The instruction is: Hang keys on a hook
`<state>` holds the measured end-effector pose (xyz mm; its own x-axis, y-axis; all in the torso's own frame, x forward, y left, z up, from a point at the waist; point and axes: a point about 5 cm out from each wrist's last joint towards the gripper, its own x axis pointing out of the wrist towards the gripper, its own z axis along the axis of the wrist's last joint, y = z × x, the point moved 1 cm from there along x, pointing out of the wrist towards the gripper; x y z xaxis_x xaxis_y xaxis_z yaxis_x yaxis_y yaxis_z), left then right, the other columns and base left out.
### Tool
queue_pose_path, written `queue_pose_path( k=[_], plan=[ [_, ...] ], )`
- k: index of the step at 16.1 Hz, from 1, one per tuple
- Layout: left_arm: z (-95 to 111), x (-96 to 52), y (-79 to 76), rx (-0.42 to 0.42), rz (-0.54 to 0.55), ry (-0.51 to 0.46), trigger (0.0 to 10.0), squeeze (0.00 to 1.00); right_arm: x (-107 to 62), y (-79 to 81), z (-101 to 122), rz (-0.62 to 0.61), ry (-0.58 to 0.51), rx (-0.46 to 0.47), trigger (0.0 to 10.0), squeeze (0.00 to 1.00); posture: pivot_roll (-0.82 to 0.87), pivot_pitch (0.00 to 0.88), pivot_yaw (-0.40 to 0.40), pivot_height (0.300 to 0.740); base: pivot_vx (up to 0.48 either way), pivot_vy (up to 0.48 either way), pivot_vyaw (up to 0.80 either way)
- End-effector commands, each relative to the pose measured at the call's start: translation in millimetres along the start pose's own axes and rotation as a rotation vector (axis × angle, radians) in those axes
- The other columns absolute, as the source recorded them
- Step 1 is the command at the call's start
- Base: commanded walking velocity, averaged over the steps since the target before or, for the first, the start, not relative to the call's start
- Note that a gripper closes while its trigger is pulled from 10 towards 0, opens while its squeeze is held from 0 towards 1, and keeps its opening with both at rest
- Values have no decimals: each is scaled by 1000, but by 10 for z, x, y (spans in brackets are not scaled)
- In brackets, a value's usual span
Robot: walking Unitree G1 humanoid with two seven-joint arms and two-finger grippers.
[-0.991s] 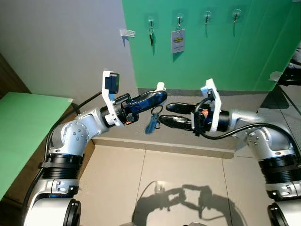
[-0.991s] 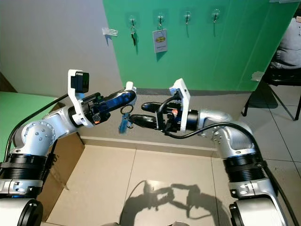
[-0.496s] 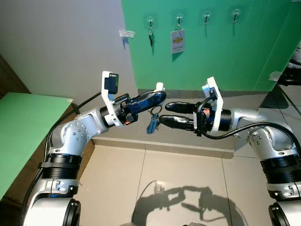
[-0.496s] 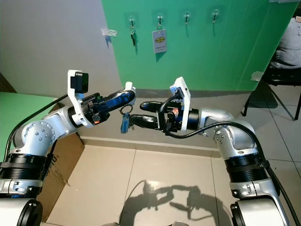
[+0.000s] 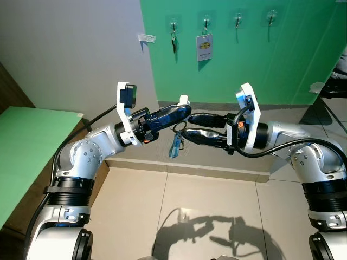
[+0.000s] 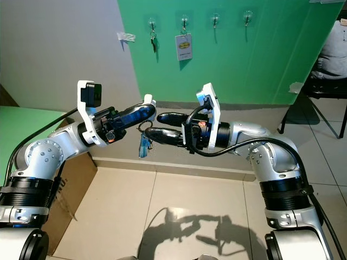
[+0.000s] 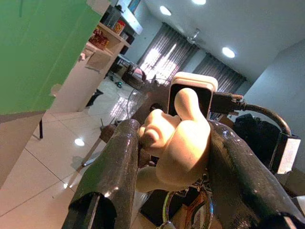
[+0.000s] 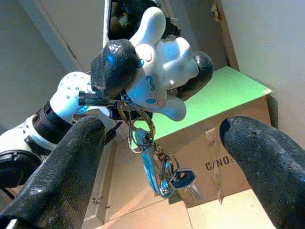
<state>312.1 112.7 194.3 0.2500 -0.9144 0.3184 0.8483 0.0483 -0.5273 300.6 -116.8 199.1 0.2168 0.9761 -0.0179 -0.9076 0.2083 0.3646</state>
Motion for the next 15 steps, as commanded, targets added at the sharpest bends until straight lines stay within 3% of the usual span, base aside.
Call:
queue_pose_path(
  k=[1,5,6,7,15],
  plan=[
    [11,-6,7,11,8,16,0,0,26,53,83,24,-19,-22,10000,1000,-228,0,100,740,0,0,0],
    [9,1,2,11,4,15,0,0,61,51,47,2,1,-32,10000,1000,-229,0,99,740,0,0,0],
    [8,2,0,11,4,15,0,0,66,31,31,-13,7,-36,10000,0,-228,0,98,740,0,0,0],
    [9,5,-2,12,3,15,0,0,73,1,8,-31,13,-41,0,0,-227,0,98,740,0,0,0],
    [21,8,-8,16,3,14,0,0,73,15,12,-9,0,-27,0,0,-224,0,96,740,0,0,0]
  ],
)
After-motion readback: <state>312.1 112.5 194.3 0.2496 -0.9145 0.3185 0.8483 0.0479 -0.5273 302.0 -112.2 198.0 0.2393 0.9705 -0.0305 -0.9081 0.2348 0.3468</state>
